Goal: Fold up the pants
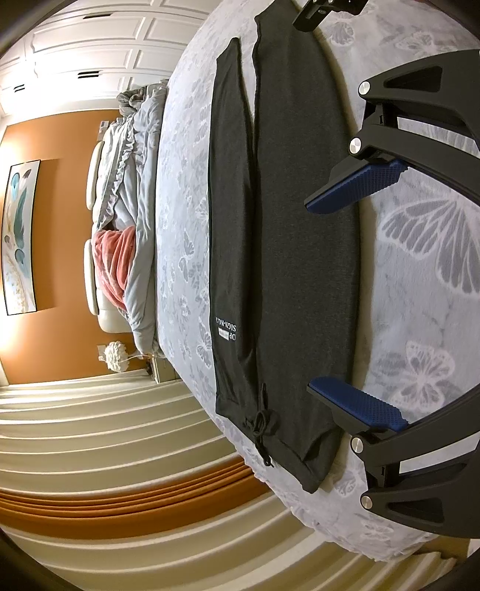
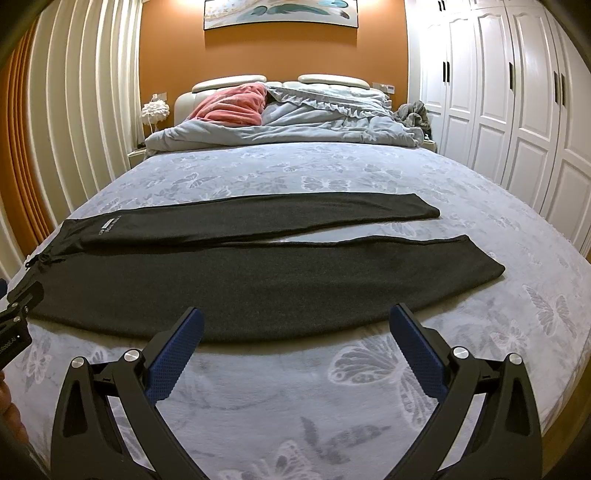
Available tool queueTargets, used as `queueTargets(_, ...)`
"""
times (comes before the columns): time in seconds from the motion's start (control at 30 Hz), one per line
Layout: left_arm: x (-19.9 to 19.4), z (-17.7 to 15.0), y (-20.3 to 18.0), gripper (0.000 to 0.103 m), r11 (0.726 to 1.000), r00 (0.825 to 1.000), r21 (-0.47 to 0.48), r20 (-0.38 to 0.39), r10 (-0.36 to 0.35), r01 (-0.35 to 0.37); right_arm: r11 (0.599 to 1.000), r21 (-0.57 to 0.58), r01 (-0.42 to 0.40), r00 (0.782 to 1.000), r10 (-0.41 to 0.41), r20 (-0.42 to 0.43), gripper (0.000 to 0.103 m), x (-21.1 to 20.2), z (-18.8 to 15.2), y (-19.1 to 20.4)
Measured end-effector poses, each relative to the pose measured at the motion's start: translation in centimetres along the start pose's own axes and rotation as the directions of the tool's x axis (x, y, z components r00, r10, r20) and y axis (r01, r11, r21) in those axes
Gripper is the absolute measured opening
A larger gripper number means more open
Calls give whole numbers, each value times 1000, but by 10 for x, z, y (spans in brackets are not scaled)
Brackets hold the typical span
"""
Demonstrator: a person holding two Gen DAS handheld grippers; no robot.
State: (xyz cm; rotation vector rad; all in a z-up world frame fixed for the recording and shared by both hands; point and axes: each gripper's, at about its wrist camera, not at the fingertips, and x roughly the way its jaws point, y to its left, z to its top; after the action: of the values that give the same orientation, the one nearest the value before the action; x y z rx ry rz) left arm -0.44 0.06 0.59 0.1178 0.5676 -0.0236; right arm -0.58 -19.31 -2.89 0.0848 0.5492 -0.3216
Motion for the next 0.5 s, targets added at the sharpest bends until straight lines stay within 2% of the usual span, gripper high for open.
queueTargets(0.5, 0, -1, 0, 87, 1000, 1000, 2, 1, 1, -1, 1000, 1, -4, 1000, 4, 0, 98, 1, 0, -1)
